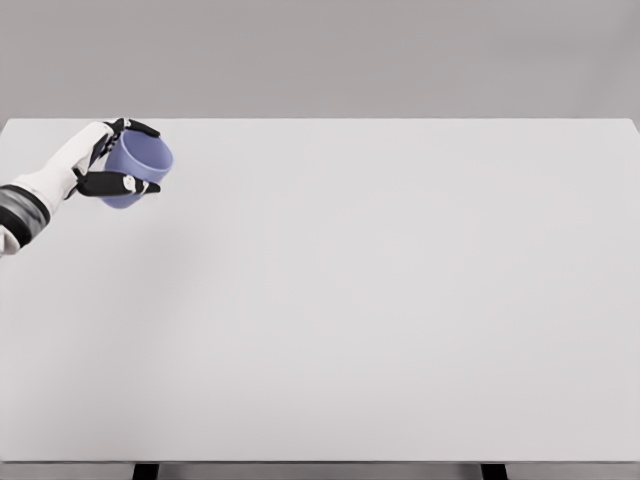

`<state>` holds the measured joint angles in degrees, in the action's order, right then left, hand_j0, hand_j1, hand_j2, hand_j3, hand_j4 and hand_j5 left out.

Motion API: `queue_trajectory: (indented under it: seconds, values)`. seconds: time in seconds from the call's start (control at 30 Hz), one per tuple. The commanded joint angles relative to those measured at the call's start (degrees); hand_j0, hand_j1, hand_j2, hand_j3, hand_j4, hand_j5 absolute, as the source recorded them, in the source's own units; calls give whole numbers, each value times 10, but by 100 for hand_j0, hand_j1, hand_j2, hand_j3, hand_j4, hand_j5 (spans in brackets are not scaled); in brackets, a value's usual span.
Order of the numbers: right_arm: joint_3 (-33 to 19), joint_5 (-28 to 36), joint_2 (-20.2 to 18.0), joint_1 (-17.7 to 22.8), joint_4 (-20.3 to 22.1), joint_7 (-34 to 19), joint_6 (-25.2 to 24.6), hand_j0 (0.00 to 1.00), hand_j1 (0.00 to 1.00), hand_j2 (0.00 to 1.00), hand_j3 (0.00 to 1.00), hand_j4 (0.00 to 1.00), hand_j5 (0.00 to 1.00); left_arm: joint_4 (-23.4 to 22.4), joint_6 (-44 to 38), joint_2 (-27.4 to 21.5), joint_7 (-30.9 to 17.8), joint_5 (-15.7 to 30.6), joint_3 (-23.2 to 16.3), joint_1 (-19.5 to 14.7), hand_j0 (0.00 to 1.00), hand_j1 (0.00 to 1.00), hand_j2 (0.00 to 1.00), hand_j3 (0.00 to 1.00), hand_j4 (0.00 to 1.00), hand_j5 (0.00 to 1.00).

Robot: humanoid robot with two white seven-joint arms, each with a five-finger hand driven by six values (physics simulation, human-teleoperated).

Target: Flip the cup with left arm and place it on the table

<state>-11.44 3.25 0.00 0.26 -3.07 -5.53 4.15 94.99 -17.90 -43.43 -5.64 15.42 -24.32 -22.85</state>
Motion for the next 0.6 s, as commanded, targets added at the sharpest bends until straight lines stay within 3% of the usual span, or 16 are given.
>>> queue_trajectory:
  seconds: [0.0, 0.1, 0.3, 0.43, 0.57]
  values:
    - [0, 0, 0, 0, 0, 0, 0, 100, 100, 100, 100, 100, 100, -4, 2, 15, 0, -9, 16, 0, 64, 64, 64, 64, 64, 64]
    - [0, 0, 0, 0, 0, 0, 0, 100, 100, 100, 100, 100, 100, -10, 2, 16, 0, -9, 19, 0, 64, 64, 64, 64, 64, 64]
    - [0, 0, 0, 0, 0, 1, 0, 100, 100, 100, 100, 100, 100, -12, 8, 57, 1, -10, 74, 31, 64, 64, 64, 64, 64, 64]
    - [0, 0, 0, 0, 0, 1, 0, 100, 100, 100, 100, 100, 100, -51, 69, 78, 1, -10, 88, 43, 64, 64, 64, 64, 64, 64]
    - [0, 0, 0, 0, 0, 0, 0, 100, 100, 100, 100, 100, 100, -59, 120, 79, 1, -9, 96, 55, 64, 64, 64, 64, 64, 64]
